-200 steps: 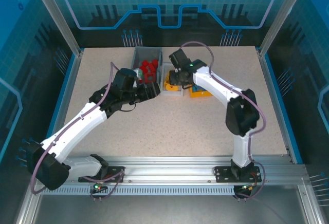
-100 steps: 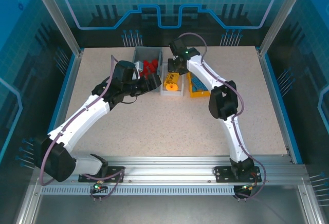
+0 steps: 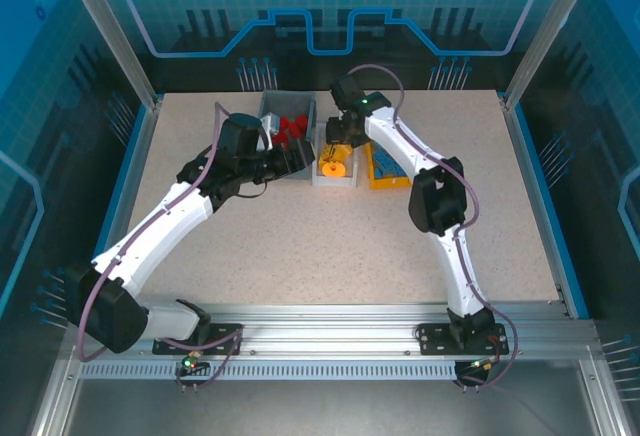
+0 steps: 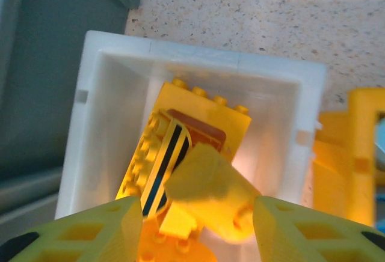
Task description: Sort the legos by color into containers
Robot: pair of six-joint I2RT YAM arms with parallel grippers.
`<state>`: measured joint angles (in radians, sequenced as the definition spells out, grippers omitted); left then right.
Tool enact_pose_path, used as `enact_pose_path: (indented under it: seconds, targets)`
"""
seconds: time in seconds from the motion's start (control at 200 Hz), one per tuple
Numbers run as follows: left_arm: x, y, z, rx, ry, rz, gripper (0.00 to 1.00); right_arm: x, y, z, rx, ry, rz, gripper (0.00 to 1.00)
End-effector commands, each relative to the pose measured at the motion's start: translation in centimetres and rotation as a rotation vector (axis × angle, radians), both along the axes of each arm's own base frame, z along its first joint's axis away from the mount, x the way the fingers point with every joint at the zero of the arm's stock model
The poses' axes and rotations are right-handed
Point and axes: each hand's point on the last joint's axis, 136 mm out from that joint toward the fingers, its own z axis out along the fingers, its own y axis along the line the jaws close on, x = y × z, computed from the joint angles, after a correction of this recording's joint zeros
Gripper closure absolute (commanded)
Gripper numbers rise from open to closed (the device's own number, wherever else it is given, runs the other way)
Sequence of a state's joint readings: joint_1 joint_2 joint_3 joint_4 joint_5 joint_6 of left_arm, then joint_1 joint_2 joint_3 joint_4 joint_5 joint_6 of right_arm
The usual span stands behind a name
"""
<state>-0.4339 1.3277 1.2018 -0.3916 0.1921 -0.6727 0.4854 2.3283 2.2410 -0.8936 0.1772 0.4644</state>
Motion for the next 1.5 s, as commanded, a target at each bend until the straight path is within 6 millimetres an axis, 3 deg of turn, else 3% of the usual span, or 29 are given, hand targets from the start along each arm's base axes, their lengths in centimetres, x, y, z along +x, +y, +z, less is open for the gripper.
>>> enact_pose_path:
  seconds: [0.0,0.16,0.375,0.54,0.635,0.68,0.705,0.72,0.915,1.066,1.191,1.306,1.391,1.496]
  targets:
    - [-0.2,0.7,1.5,0.011,-0.028,-0.003,0.20,-1.5,-0.2,7.2,0.030,-0.141,0.016,0.48]
    - [-0.8,2.0,1.2,0.027,0.007,0.024,0.20,-4.7,-2.7,10.7,0.049,-0.222,-0.013,0.47]
    - [-2.7,5.0,0.4,0.044,0.039,0.073,0.19,-11.8,-8.1,12.4,0.067,-0.314,-0.068,0.40]
    - [-5.2,7.9,-1.0,0.063,0.081,0.115,0.19,-18.4,-13.7,11.7,0.054,-0.367,-0.119,0.27]
    - [-6.6,9.2,-1.9,0.064,0.100,0.129,0.19,-22.0,-15.7,11.2,0.058,-0.387,-0.115,0.22]
    - [-7.3,9.6,-2.2,0.061,0.102,0.130,0.17,-23.6,-16.2,10.8,0.068,-0.389,-0.106,0.20]
    - [-7.6,9.8,-2.3,0.060,0.101,0.132,0.16,-24.4,-16.4,10.6,0.079,-0.392,-0.095,0.03]
    - [-7.8,9.9,-2.4,0.060,0.101,0.133,0.15,-24.9,-16.4,10.5,0.089,-0.393,-0.088,0.00]
    - [-9.7,10.5,-3.5,0.050,0.108,0.138,0.01,-29.6,-16.0,8.5,0.234,-0.395,-0.024,0.00]
    - [-10.7,13.0,-4.3,0.124,0.069,0.247,0.01,-31.3,-18.2,9.4,0.243,-0.495,-0.094,0.00]
    - [-10.9,17.5,-4.7,0.272,0.034,0.460,0.01,-31.0,-23.7,10.4,0.095,-0.569,-0.373,0.00]
    - [-10.5,23.0,-5.6,0.453,-0.011,0.726,0.01,-29.0,-26.4,10.6,-0.112,-0.587,-0.492,0.00]
    - [-8.4,23.7,-6.1,0.568,-0.147,0.692,0.01,-26.0,-25.6,10.1,-0.211,-0.653,-0.394,0.00]
    - [-6.7,24.9,-8.3,0.661,-0.255,0.716,0.01,-23.3,-25.6,8.9,-0.284,-0.757,-0.350,0.00]
